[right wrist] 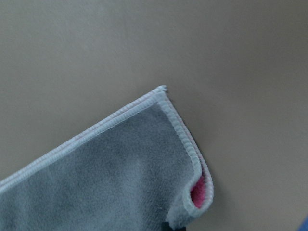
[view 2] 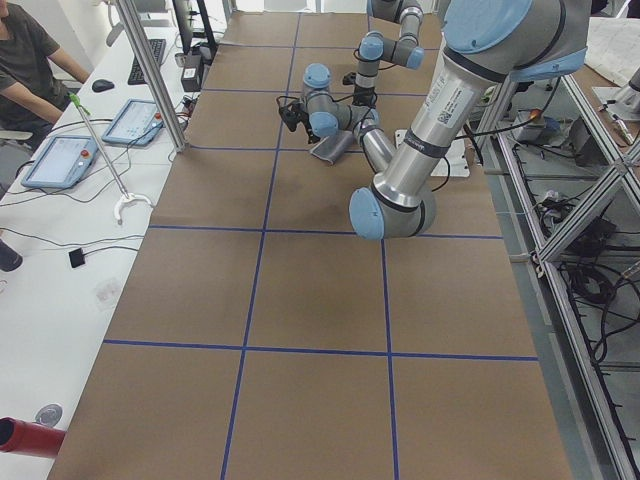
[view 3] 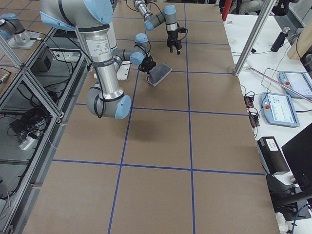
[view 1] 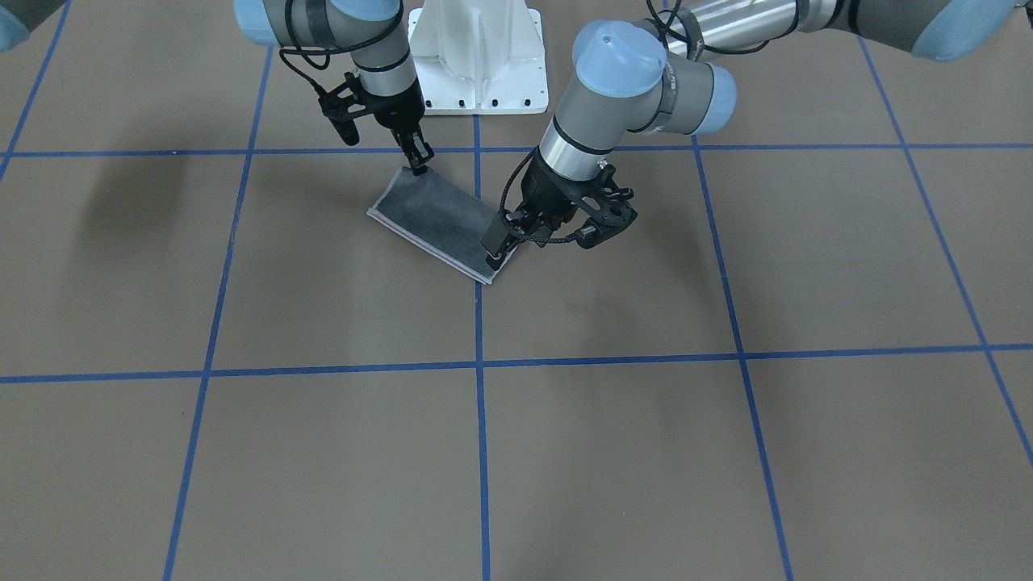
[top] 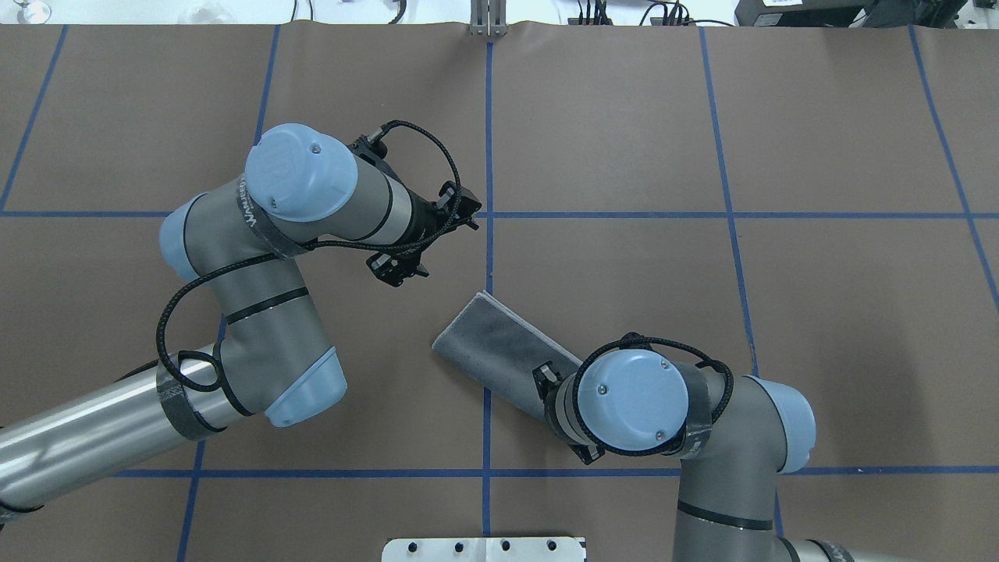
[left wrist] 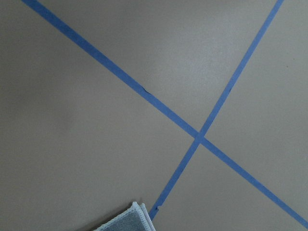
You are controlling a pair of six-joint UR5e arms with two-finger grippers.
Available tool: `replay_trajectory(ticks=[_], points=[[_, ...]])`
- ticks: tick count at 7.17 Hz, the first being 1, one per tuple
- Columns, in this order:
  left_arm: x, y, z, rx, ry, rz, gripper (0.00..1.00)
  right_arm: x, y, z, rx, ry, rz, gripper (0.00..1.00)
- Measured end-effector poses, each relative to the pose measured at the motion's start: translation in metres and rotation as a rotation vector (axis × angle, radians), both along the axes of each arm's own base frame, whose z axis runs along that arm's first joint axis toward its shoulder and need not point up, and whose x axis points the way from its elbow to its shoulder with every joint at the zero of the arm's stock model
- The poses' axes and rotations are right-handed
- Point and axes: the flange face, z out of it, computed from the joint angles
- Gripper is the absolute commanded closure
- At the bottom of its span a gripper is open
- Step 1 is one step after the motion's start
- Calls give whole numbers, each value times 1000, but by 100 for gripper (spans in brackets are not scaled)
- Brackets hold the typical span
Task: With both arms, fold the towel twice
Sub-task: 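Rotate the folded towel with the right gripper toward the left gripper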
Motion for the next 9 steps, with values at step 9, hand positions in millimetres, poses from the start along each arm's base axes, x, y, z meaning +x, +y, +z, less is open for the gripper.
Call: replay_trajectory(ticks=[9], points=[[59,102,46,-81,-48,33,28,41,-105,31,91,70,-15,0]])
